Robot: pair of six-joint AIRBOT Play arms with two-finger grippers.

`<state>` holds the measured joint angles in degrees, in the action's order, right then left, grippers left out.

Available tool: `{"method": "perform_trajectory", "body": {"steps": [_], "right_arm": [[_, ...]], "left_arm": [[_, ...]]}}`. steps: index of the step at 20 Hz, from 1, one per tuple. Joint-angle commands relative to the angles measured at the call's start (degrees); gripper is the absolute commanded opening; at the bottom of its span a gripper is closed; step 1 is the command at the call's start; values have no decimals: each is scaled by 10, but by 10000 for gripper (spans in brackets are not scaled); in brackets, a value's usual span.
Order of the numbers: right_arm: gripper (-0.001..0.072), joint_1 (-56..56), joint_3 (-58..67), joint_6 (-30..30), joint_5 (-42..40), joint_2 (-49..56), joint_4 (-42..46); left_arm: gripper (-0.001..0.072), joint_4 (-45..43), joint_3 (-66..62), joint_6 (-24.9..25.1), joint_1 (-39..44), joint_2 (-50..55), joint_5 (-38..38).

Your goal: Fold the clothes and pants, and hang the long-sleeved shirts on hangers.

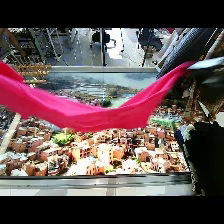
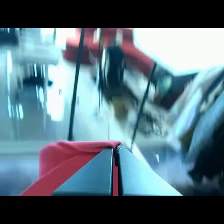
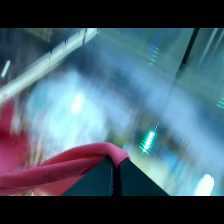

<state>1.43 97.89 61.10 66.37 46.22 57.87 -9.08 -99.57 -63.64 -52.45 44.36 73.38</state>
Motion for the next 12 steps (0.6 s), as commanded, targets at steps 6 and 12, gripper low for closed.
{"method": "perform_trajectory", "body": {"steps": [6,12], "right_arm": [[22,0,41,13,-219,-162,18],[22,0,41,47,-145,-57,83]], "left_arm": [[4,116,-136,9,-61,-1,-112],[5,33,-125,27,-36,97,19]]}}
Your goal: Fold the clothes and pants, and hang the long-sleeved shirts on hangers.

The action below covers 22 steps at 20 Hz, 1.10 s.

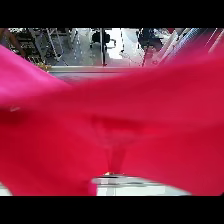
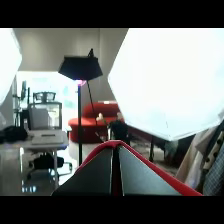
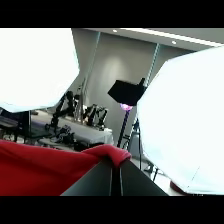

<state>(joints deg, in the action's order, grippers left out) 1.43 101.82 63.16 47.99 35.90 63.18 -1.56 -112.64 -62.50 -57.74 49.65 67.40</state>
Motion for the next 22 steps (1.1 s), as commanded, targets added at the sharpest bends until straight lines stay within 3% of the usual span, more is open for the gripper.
{"method": "perform_trajectory", "body": {"steps": [1,4,6,8,11,14,22], "right_arm": [[22,0,1,44,70,76,38],[23,0,-17,103,144,207,52],[23,1,-52,111,140,306,50],[23,1,-81,112,109,413,50],[23,0,-96,112,10,572,50],[23,0,-94,112,-81,685,17],[23,-3,-94,114,-79,671,6]], "left_arm": [[4,-79,33,36,59,64,99],[4,-237,184,76,240,126,61],[4,-330,294,79,348,191,-34],[5,-368,349,79,411,278,-117],[4,-373,348,74,439,420,-179],[4,-343,331,62,428,490,-196],[4,-339,193,62,409,484,-119]]}}
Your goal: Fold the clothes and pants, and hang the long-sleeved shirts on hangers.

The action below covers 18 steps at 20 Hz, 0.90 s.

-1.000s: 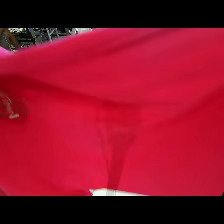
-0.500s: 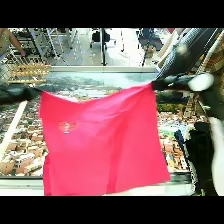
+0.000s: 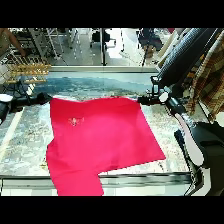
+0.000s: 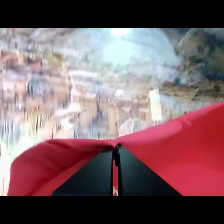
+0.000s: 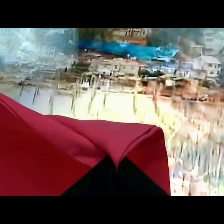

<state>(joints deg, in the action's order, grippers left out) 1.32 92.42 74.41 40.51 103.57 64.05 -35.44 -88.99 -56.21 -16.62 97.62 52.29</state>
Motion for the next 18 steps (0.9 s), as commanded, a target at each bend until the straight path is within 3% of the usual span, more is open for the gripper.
{"method": "perform_trajectory", "body": {"steps": [1,5,8,10,14,18], "right_arm": [[23,-2,0,1,7,-13,-2],[22,-2,0,-10,116,-105,23],[22,-2,0,-19,219,-243,64],[22,-2,0,-19,253,-352,63],[22,-2,0,-14,218,-561,19],[22,-2,0,-14,141,-697,-11]], "left_arm": [[4,1,-50,-1,-2,2,46],[3,-1,-53,-2,-22,-70,113],[3,5,-53,-2,-58,-200,129],[4,53,-53,-1,-92,-299,124],[4,168,-53,1,-185,-469,88],[4,196,-53,-1,-283,-594,39]]}}
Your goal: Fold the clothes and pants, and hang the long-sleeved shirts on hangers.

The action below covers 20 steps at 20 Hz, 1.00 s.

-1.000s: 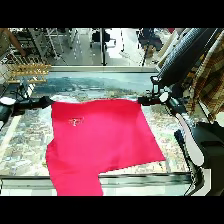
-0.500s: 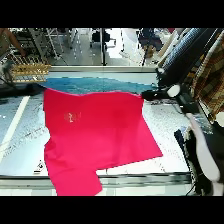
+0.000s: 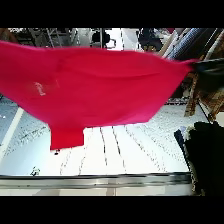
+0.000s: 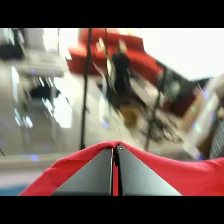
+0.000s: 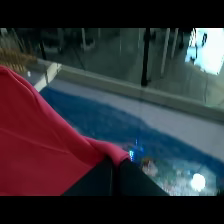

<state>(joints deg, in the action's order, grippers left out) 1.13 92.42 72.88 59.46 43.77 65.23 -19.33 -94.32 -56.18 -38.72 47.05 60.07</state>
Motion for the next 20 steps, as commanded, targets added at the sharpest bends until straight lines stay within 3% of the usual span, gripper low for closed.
{"method": "perform_trajectory", "body": {"steps": [1,5,8,11,14,16,18,20], "right_arm": [[22,0,0,1,-69,-120,-24],[23,0,0,0,-121,-165,-24],[23,0,0,-3,-141,-167,-20],[23,0,0,-2,-153,-165,13],[23,0,-1,31,-110,-127,73],[23,0,-9,49,-31,-66,81],[23,0,-33,59,23,17,80],[23,0,-71,59,24,108,80]], "left_arm": [[4,34,0,-8,-74,-113,-67],[4,-20,0,-13,-77,-191,-213],[4,-64,-4,-17,-77,-200,-247],[4,-40,-2,-60,-77,-157,-191],[4,50,2,-59,-77,-68,-24],[4,79,41,-30,-48,-1,70],[3,78,124,19,26,54,69],[3,77,218,75,108,115,32]]}}
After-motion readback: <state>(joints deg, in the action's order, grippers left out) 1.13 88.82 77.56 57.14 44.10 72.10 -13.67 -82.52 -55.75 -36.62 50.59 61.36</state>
